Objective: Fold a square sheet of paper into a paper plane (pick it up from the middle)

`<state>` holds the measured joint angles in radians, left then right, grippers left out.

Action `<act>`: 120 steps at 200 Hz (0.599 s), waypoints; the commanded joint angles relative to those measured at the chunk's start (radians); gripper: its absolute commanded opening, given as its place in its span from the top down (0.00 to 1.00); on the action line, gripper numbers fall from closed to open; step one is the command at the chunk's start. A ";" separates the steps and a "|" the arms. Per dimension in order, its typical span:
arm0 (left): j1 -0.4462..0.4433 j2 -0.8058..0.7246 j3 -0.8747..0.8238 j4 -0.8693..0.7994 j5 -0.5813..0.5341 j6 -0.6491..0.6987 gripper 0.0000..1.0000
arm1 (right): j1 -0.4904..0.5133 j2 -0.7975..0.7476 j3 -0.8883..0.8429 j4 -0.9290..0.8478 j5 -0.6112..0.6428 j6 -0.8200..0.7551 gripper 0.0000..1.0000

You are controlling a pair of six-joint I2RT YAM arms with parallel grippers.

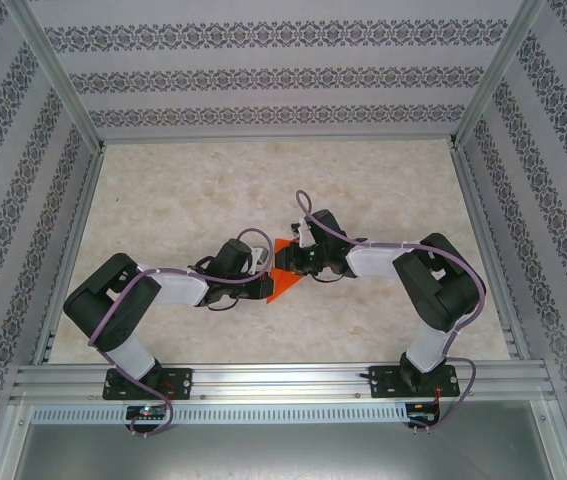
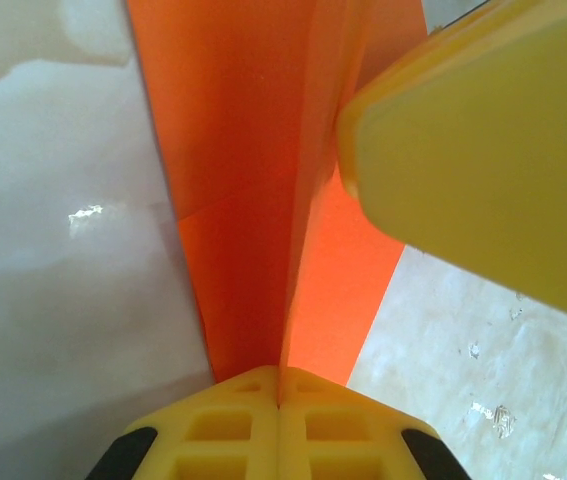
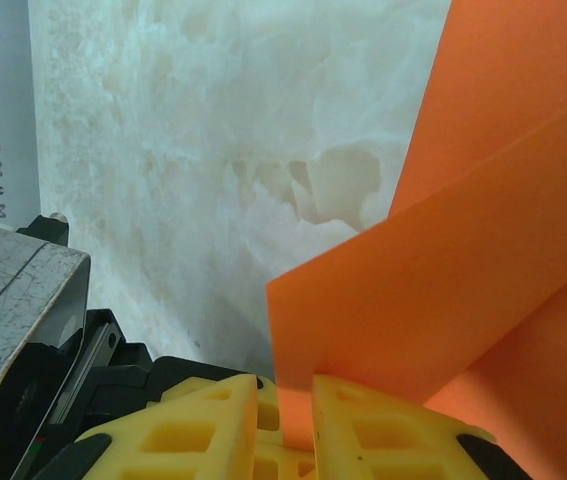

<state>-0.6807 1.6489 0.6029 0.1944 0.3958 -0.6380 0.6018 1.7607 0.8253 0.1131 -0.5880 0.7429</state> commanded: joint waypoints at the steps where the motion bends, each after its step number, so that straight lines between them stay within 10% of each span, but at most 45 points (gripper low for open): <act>1: 0.007 0.029 0.009 0.001 0.015 -0.020 0.98 | 0.001 -0.003 0.032 0.005 0.009 0.004 0.77; 120: 0.028 0.075 0.010 0.005 0.067 -0.071 0.99 | -0.014 0.090 0.064 0.055 -0.032 0.004 0.78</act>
<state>-0.6662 1.6894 0.6228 0.2169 0.4625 -0.6907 0.5999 1.8278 0.8555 0.1429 -0.6060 0.7612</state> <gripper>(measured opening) 0.053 0.226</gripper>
